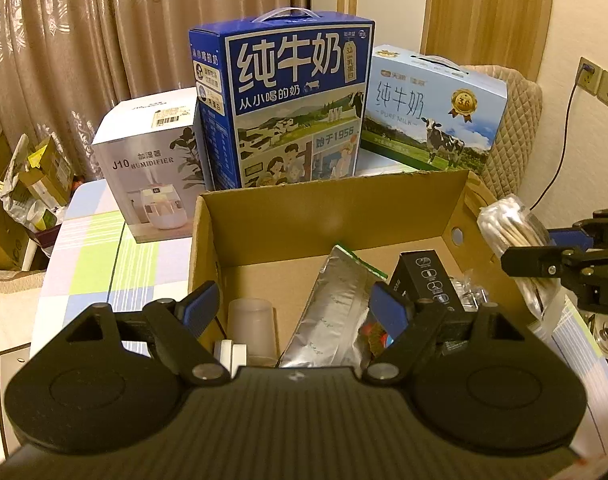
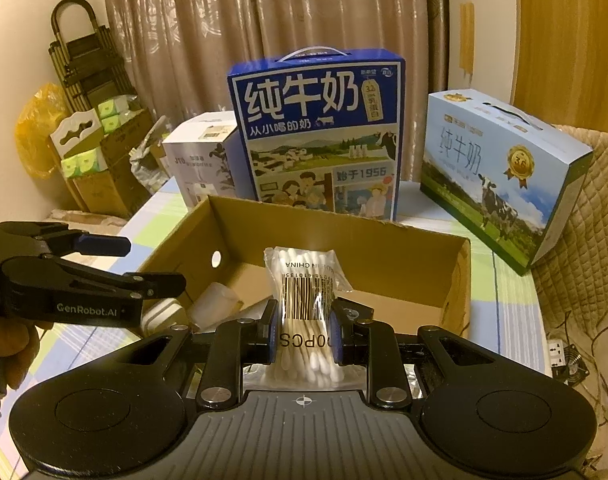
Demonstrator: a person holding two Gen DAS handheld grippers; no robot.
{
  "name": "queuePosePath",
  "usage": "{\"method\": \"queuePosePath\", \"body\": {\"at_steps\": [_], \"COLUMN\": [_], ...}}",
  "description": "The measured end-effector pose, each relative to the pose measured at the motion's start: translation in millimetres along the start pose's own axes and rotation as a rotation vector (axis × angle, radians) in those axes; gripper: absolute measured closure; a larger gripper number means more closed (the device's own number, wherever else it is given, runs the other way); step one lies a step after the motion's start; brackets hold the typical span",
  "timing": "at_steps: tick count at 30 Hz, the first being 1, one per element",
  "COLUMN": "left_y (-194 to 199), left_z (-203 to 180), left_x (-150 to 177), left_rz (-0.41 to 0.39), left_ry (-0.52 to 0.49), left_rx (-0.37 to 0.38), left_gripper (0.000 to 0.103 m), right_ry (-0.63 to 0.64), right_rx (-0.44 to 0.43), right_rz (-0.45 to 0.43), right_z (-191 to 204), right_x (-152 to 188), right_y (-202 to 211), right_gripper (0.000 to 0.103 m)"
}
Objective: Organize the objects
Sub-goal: 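Lower the cotton swab bag into the box and open the right tool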
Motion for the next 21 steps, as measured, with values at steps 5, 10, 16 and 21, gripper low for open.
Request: {"method": "queuePosePath", "body": {"at_steps": [5,10,16,21], "left_y": [-0.5,-1.6,-2.7,-3.9], "left_z": [0.9,3.6,8.0,10.2], "left_x": [0.0,1.5,3.8,5.4], "left_rz": [0.001,0.002,0.001,0.003], "left_ry": [0.002,0.006,0.013,0.020], "left_rx": [0.000,-0.002,-0.003,-0.004], "left_gripper": [0.024,0.024,0.024,0.024], "right_ry": [-0.012,-0.035,-0.057,-0.162], "right_rx": [0.002,0.009,-0.018,-0.032], "right_rz": [-0.004,-0.012,-0.039,-0.116], "right_z": [1.3,0.0,1.1,-11.6], "right_x": [-3.6,-7.9,-13.7,-24.3], "right_y": [-3.3,-7.4,-14.8,-9.8], "right_gripper": [0.081,0.081,0.081,0.038]}}
Point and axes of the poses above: each gripper's, at about its wrist camera, not at the fingertips, and y roughly against the way its jaws point, z to its left, x to its underside, the point moved 10 cm from there along -y, roughly the way its jaws point, and after that the axes turned 3 degrees about y, right-handed, at the moved point
